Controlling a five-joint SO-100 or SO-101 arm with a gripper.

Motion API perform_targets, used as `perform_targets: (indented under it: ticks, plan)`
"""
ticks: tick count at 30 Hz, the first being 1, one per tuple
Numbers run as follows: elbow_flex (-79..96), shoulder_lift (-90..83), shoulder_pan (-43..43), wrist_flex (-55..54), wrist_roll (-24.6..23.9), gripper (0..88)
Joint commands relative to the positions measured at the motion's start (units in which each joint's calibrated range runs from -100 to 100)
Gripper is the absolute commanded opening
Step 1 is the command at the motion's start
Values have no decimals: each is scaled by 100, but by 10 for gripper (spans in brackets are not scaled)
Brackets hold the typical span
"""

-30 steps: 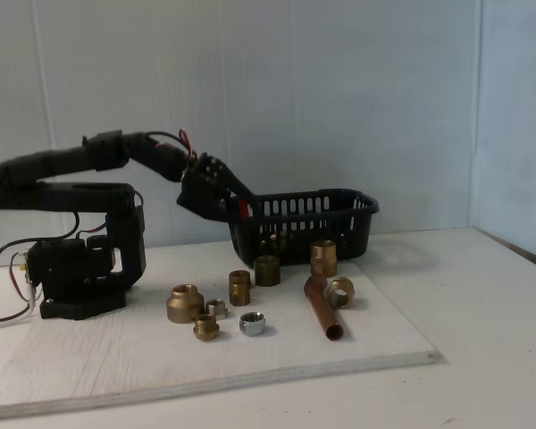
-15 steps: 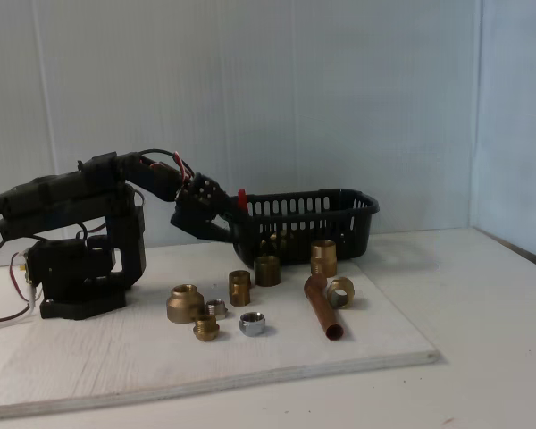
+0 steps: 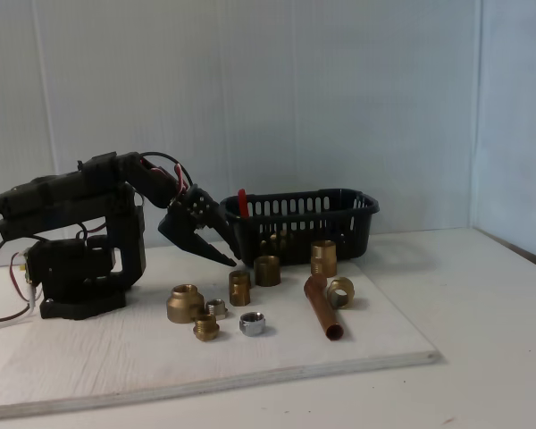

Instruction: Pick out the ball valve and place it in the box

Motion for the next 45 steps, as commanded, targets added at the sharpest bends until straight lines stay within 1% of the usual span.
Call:
perform_targets:
  ticks: [1,8,16,45]
  plan:
    - [64,-93,-18,158,-106,20]
    - [64,-68,-11,477,-101,20]
    - [64,-93,-11,1260,-101,20]
    - [64,-34,4,1277,-101,17]
